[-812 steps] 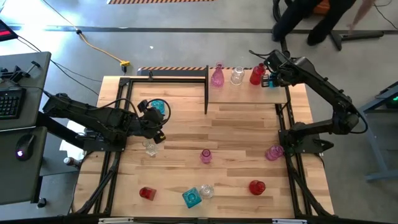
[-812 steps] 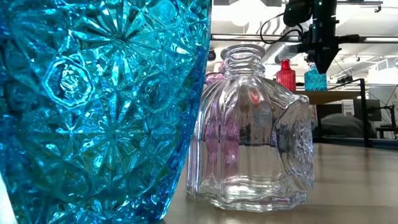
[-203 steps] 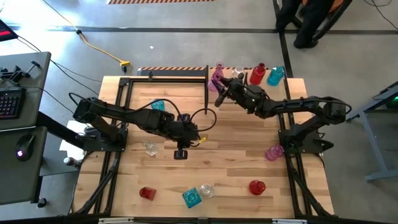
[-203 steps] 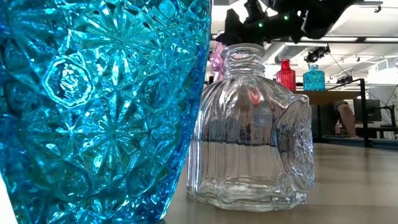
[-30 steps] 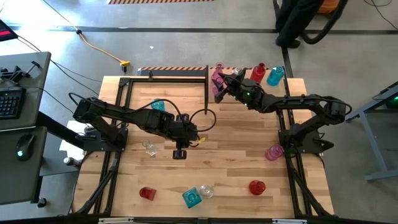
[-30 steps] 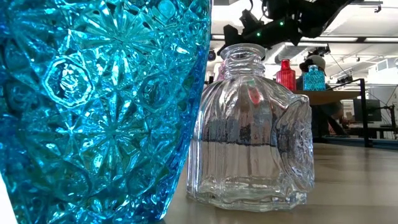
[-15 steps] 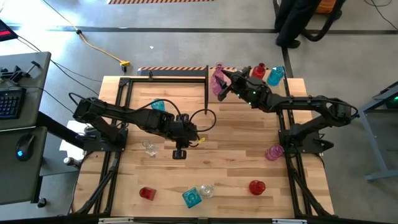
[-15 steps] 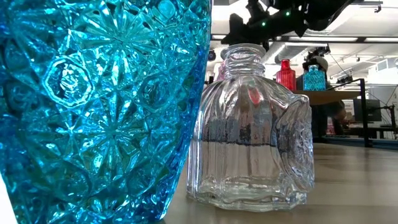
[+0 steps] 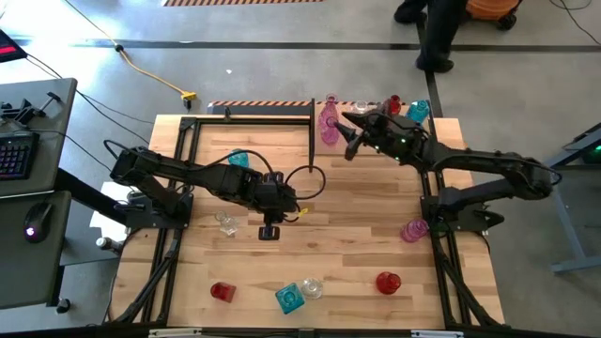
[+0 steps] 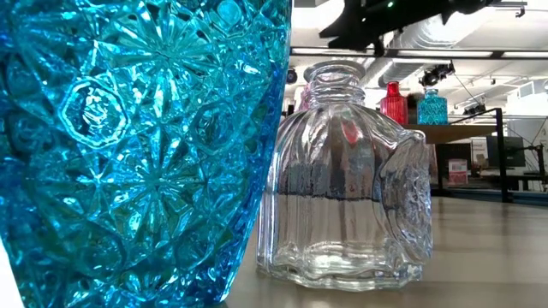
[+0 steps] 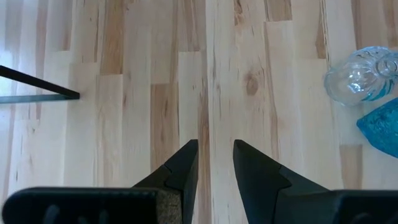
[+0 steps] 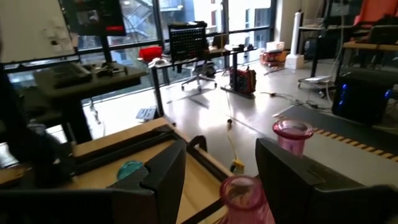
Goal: Sort vases onto shelf
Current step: Put the bottom transparent vase on the shelf aligned with the other transparent vase
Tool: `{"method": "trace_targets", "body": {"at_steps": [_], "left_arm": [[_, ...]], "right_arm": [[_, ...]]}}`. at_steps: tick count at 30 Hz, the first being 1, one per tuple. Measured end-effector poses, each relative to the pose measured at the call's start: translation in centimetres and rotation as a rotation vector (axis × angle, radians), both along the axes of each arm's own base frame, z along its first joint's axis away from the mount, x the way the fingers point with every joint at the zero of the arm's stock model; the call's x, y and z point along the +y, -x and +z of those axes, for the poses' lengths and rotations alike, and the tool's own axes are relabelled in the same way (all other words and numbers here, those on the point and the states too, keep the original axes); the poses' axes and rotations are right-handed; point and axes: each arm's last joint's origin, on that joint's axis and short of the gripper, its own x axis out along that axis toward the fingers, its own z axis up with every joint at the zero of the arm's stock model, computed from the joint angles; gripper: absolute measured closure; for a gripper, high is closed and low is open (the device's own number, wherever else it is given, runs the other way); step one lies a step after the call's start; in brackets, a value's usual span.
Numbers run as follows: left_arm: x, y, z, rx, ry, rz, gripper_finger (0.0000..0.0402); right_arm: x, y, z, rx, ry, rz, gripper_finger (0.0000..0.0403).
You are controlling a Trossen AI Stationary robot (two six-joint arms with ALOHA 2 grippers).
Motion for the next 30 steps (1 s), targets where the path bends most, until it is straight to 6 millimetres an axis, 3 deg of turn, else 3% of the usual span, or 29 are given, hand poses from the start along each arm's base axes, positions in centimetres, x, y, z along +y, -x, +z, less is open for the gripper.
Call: {"method": "trace_targets", "body": {"at_steps": [13,30], "left_arm": [[0.2,0.5,-0.3,0.057,-0.020,0.041,0.0312],[0.3,1.7,-0.4,0.140,-0.050,0.122,0.0312]], "right_arm": [[3.9,4.3,2.0,-0.028,-0.162,0.135,0.0224],[9.5,4.0,1.1,0.030,-0.408,0.477,0.0224]]}}
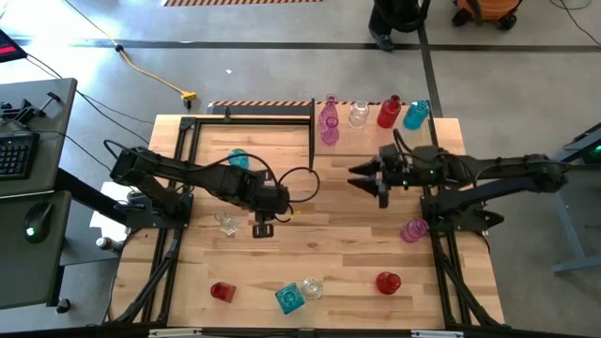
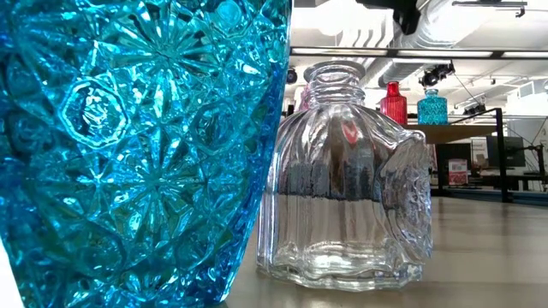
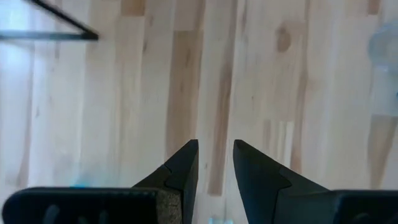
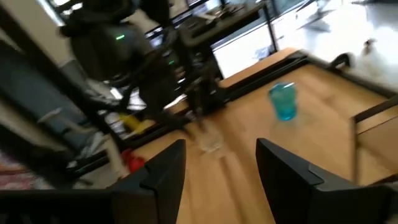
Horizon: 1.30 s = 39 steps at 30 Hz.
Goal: Sort vases onto shelf
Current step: Put the bottom transparent vase on the shelf aligned with the other transparent vase
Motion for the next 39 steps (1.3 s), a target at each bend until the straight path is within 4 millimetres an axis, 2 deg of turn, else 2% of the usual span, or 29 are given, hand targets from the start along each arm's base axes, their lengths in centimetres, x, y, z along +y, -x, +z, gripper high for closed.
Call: {"method": "trace_targets", "body": {"at_steps": [6,15,24,28,39], "left_arm": [[0.1,2.7,0.2,-0.023,-0.023,0.081,0.0312],[0.4,7.7,2.0,-0.208,0.022,0.189,0.0312],[1.2,11.4,3.5,-0.333,0.043,0.250,0.0312],[1.5,12.1,3.9,-0.358,0.055,0.255,0.0312],[1.5,12.3,4.2,-0.376,0.067,0.265,0.0312]], "right_arm": [[2.4,-1.1,-1.0,0.045,-0.038,0.094,0.0224],[5.1,-3.8,-3.8,0.170,-0.125,0.148,0.0224],[7.2,-6.1,-6.0,0.194,-0.194,0.186,0.0224],[8.3,-6.7,-7.0,0.224,-0.222,0.200,0.0224],[12.1,-8.6,-10.3,0.247,-0.279,0.268,0.0224]]}}
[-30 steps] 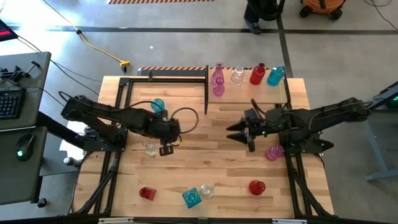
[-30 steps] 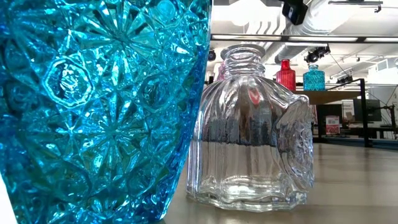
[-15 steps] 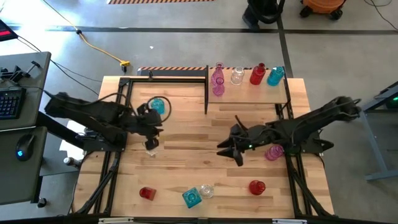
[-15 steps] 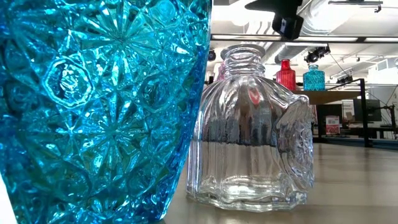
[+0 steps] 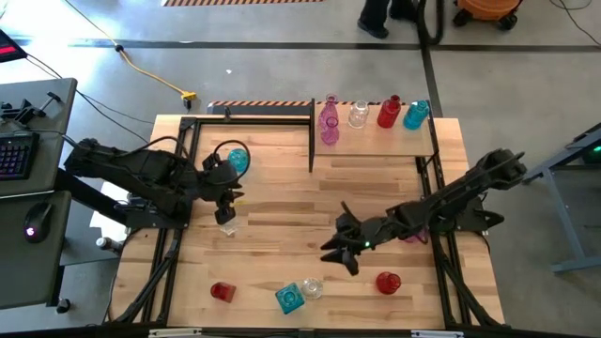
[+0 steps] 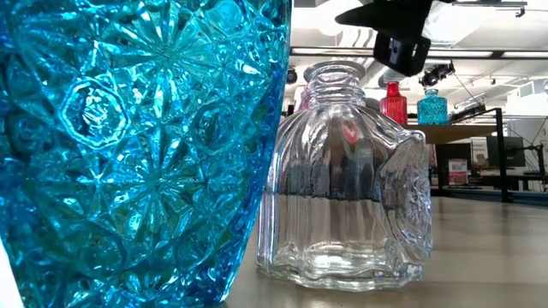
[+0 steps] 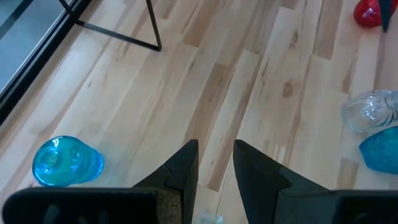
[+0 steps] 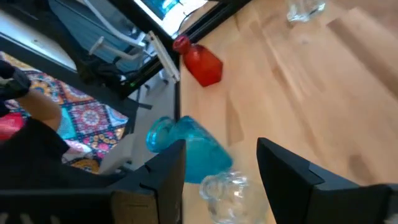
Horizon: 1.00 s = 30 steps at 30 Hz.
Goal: Sort vases onto shelf
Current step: Put the bottom transparent vase on the shelf aligned with the other transparent vase
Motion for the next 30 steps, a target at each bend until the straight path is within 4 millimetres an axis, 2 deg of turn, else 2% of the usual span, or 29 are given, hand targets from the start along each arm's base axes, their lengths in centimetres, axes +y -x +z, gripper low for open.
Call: {"method": "trace_targets", "body": {"at_steps": [6,14,22,30], "left_arm": [[0.0,0.0,0.0,-0.002,0.009,0.011,0.0312],[0.0,0.0,0.0,-0.003,0.009,0.011,0.0312],[0.0,0.0,0.0,-0.002,0.007,0.012,0.0312],[0.0,0.0,0.0,-0.002,0.005,0.012,0.0312]], "right_arm": [[2.0,-0.4,-1.6,-0.008,0.013,0.054,0.0224],[4.6,-0.6,-4.3,-0.079,0.220,0.190,0.0224],[5.6,-1.3,-5.9,-0.186,0.367,0.261,0.0224],[6.0,-1.8,-8.0,-0.203,0.469,0.306,0.0224]]}}
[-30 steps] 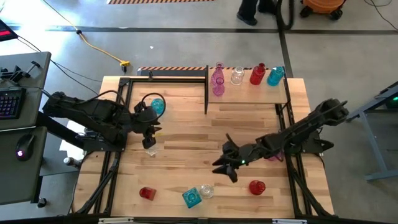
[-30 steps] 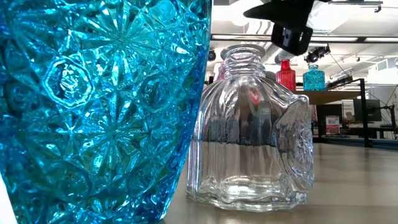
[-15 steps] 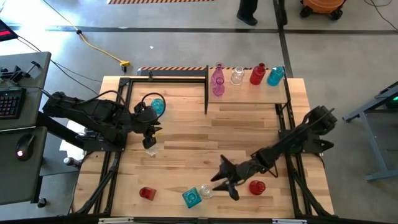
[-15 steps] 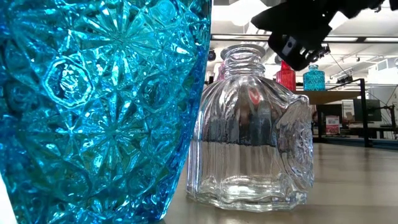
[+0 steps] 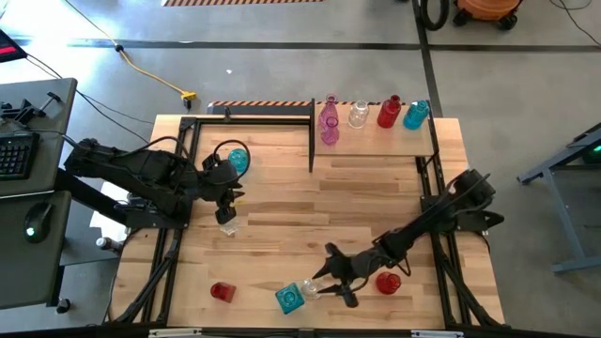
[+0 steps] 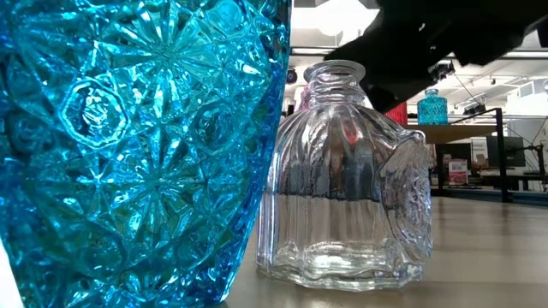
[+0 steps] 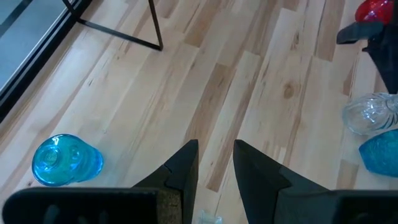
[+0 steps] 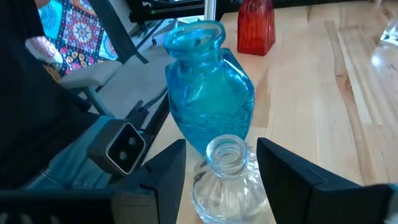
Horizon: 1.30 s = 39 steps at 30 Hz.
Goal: Sort vases onto shelf
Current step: Put the bottom transparent vase on the shelf aligned with the other transparent vase
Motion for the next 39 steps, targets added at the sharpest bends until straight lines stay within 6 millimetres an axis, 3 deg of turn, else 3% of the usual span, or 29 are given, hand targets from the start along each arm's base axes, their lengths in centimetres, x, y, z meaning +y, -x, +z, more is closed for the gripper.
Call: {"method": "trace_targets", "body": {"at_steps": [19,39], "left_arm": [[0.0,0.0,0.0,0.000,-0.001,0.001,0.0312],[0.0,0.0,0.0,-0.001,-0.006,0.004,0.0312]], "right_arm": [[0.4,-0.7,-2.0,-0.080,0.094,0.044,0.0224],[0.5,-0.7,-2.1,-0.086,0.085,0.051,0.0224]]}}
